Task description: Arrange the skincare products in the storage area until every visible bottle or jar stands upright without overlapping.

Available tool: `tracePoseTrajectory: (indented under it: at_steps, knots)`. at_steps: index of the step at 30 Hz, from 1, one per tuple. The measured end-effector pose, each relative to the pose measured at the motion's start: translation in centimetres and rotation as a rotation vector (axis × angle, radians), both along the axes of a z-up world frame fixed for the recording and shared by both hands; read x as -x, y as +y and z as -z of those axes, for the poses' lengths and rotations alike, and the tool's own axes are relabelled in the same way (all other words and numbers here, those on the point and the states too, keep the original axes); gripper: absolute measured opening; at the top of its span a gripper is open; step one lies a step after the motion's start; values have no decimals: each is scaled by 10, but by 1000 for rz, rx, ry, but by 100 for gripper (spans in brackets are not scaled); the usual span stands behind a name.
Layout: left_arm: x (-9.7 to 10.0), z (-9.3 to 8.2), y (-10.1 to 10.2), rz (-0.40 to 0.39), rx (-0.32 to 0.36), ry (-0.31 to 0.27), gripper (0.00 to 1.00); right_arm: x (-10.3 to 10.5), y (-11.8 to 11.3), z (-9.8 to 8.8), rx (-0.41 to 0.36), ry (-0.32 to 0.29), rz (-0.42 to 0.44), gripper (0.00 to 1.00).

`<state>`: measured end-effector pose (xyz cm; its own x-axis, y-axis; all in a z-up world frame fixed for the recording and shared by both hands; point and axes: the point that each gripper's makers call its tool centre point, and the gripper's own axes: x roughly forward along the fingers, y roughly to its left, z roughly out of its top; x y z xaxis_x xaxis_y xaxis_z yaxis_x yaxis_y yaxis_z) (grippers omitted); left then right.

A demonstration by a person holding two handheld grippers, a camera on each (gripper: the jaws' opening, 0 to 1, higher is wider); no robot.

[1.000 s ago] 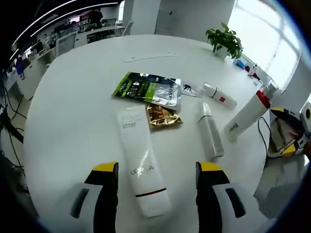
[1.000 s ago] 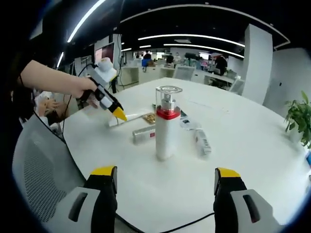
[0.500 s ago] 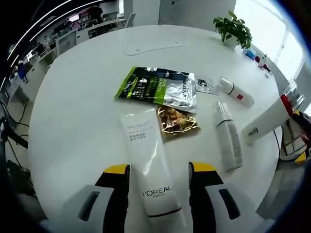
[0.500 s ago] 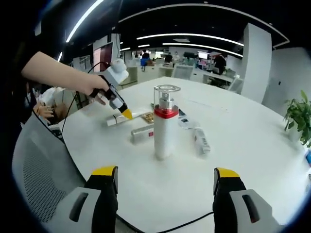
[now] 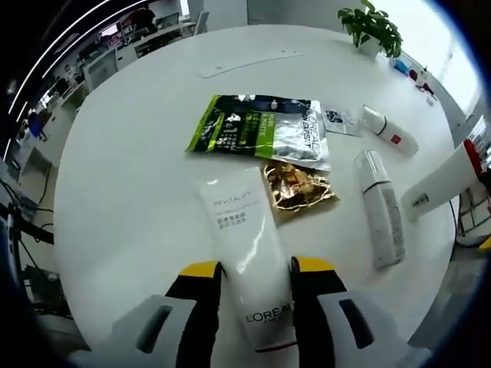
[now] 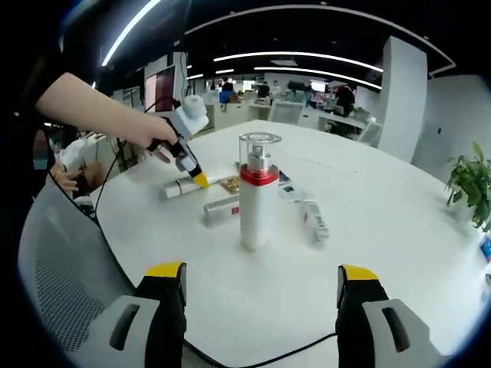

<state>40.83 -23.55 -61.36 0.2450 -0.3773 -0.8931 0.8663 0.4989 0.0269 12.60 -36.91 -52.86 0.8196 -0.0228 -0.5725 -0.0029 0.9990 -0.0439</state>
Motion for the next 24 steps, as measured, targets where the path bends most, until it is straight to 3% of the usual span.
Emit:
tracePoseTrajectory:
  at_steps: [4,6,17,20,24]
  knots:
    - [4,2,-1,-8,14,22,33,0,0,0,-4,2,0,84]
    - [2,2,-2,12,11,17,33,0,0,0,-1,4,-1,83]
    - [5,-3,4,-35,41,50,31,0,0,3,15,22,-2,82]
    - [5,-11,2,-30,73,34,30,0,2,4,21,35,-13,82]
    - [12,-32,-1,-52,174,17,30,0,4,5,25,45,-21,82]
